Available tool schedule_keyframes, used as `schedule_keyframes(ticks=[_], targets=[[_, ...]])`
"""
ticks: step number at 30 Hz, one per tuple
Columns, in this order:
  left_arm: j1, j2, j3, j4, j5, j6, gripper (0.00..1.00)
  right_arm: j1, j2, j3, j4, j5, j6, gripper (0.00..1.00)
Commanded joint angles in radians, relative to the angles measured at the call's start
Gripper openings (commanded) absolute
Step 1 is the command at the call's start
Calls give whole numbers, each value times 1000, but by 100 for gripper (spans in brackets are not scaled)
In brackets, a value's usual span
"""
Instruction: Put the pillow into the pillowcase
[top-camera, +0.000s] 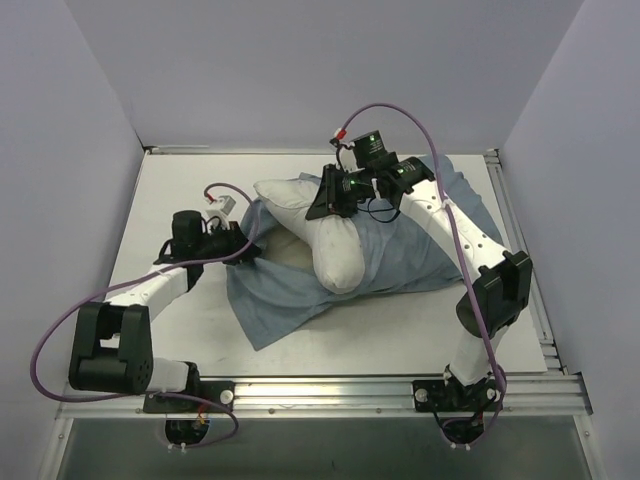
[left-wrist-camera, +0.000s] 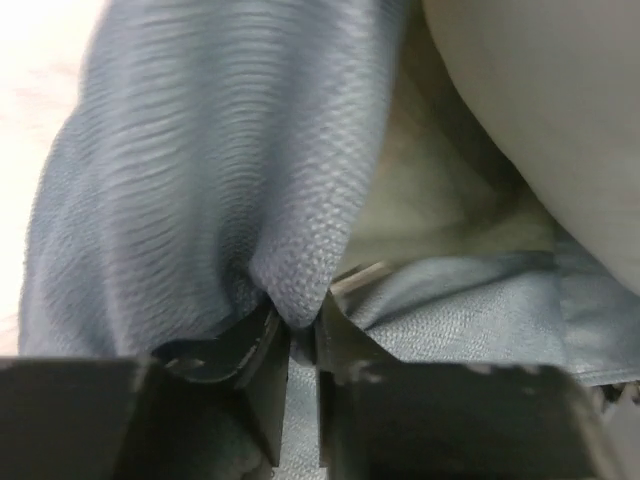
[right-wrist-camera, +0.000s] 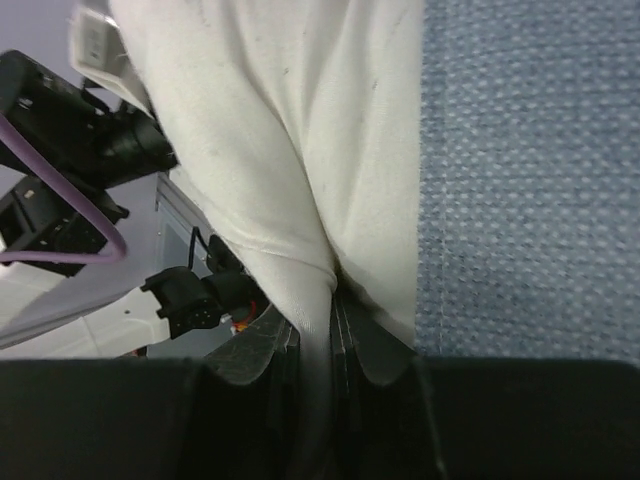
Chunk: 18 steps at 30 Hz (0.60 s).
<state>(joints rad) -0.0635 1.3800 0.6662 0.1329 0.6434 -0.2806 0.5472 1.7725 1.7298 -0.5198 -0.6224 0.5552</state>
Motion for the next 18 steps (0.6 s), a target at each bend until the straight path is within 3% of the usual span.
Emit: schedule_keyframes(ticks=[1,3,5,6,9,15,18], targets=[[-71,-38,-7,59,3,-8,24,16,-5,105,72,-51,64,0],[-108,-36,-4,85,-16,-43,45,30,4,114,75,-48,80,0],[-168,-33,25,68,-129,-23,84,37,1,103,81,-49,89,0],[-189,-26,35,44,-184,-17,89,40,-1,97,83,-50,95,0],[-234,-4,56,48,-321,-38,95,42,-11,80,89,-48,98,0],[-324,135,99,85,-558,-85,96,39,-28,80,87,-51,121,0],[-348,218,151,73,-617,-89,88,39,-50,62,87,-62,129,0]])
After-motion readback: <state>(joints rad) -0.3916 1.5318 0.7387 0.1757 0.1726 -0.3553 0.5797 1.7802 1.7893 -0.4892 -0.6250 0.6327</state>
